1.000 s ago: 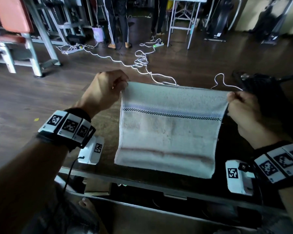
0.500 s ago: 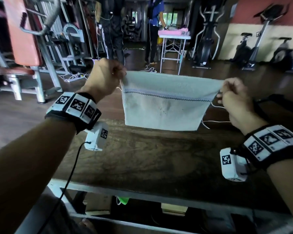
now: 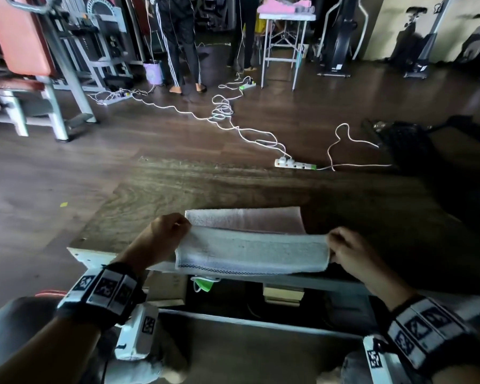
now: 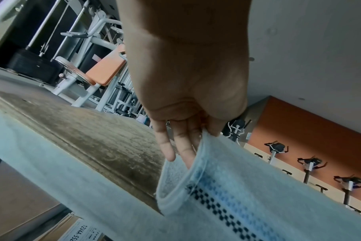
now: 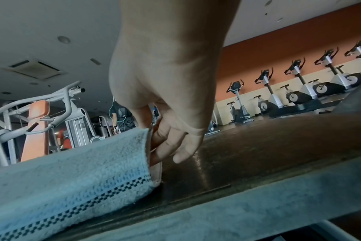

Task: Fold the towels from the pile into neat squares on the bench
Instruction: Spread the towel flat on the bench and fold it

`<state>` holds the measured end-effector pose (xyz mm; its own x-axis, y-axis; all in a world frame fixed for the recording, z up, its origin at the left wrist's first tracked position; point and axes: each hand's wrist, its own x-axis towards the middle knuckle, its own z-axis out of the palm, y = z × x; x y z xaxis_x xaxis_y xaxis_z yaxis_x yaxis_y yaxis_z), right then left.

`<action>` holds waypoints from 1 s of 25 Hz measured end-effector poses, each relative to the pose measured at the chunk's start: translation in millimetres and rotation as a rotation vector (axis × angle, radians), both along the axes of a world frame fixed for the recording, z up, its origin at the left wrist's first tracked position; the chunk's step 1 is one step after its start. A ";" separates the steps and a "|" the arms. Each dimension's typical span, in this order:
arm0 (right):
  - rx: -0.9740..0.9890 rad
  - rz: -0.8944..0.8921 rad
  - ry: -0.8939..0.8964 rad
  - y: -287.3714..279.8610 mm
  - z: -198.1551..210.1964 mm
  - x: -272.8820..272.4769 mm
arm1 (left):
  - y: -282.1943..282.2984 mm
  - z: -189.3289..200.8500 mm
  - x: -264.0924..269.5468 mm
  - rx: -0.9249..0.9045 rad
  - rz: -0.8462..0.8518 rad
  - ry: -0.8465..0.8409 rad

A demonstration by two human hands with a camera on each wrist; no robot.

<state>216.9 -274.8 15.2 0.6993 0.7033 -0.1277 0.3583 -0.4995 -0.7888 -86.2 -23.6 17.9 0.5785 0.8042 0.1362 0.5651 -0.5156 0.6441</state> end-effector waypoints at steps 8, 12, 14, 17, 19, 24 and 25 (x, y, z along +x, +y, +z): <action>-0.038 -0.003 -0.079 32.0 20.7 4.1 | 12.9 7.5 5.1 -0.093 0.071 0.035; -0.078 -0.058 -0.164 81.7 15.0 16.5 | 33.3 -0.1 14.7 -0.052 0.138 0.096; -0.130 -0.082 -0.186 103.6 4.4 24.9 | 43.0 -6.9 22.9 -0.057 0.175 0.086; -0.155 -0.096 -0.212 120.6 -12.2 36.7 | 57.4 -15.0 37.9 -0.069 0.192 0.062; -0.167 -0.101 -0.226 127.0 -21.2 41.5 | 70.0 -21.7 45.4 -0.076 0.207 0.073; -0.187 -0.107 -0.270 136.0 -38.7 46.3 | 85.9 -44.1 52.8 -0.072 0.223 0.122; -0.181 -0.099 -0.288 136.5 -41.3 46.7 | 86.8 -45.9 53.1 -0.066 0.218 0.119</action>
<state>263.6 -138.3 -26.0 0.7885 0.6142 -0.0317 0.4960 -0.6656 -0.5576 -33.1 63.2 -28.0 0.3996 0.9165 0.0209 0.7318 -0.3326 0.5948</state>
